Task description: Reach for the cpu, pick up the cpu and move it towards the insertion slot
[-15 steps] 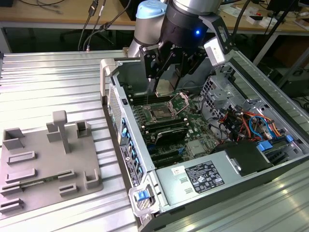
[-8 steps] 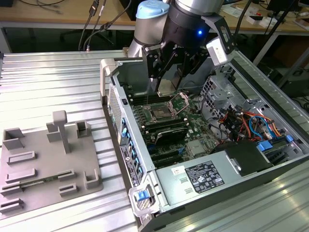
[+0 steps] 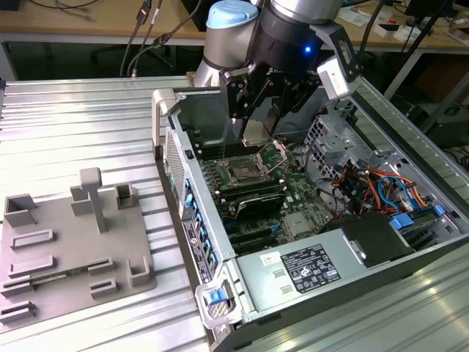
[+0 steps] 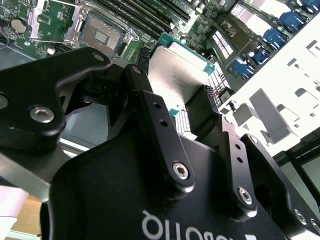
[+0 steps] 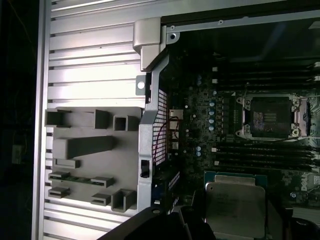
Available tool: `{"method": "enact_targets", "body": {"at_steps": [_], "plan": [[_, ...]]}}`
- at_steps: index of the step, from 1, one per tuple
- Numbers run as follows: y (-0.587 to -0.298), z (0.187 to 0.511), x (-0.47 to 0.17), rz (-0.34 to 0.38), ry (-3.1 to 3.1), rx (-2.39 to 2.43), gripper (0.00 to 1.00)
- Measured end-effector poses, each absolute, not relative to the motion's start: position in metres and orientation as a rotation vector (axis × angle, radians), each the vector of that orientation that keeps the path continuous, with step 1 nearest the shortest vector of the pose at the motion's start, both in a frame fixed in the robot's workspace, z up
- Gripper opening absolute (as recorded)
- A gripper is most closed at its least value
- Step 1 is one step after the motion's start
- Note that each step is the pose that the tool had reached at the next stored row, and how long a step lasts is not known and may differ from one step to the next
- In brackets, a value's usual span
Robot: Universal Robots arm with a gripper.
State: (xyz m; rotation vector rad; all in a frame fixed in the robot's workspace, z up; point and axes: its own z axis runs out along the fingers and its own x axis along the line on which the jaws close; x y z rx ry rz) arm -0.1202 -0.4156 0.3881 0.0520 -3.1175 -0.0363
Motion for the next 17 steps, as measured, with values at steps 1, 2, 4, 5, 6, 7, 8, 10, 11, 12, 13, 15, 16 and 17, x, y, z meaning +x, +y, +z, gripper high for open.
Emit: {"method": "enact_targets", "body": {"at_steps": [1,2,4,5,6,7,8,10,11,12,13,15,16,17], "plan": [[-0.416,0.388,-0.12,-0.036,-3.118,0.052,0.55],[-0.416,0.388,-0.119,-0.036,-3.117,0.052,0.55],[-0.416,0.388,-0.118,-0.036,-3.117,0.052,0.55],[-0.416,0.388,-0.117,-0.036,-3.117,0.052,0.55],[-0.416,0.388,-0.116,-0.036,-3.117,0.052,0.55],[-0.416,0.388,-0.116,-0.036,-3.117,0.052,0.55],[-0.416,0.388,-0.115,-0.036,-3.117,0.052,0.55],[-0.416,0.388,-0.114,-0.036,-3.117,0.052,0.55],[-0.416,0.388,-0.113,-0.036,-3.117,0.052,0.55],[-0.416,0.388,-0.113,-0.036,-3.117,0.052,0.55],[-0.416,0.388,-0.112,-0.036,-3.117,0.052,0.55],[-0.416,0.388,-0.109,-0.036,-3.117,0.052,0.55],[-0.415,0.388,-0.109,-0.036,-3.117,0.052,0.55],[-0.415,0.388,-0.108,-0.036,-3.117,0.052,0.55]]}}
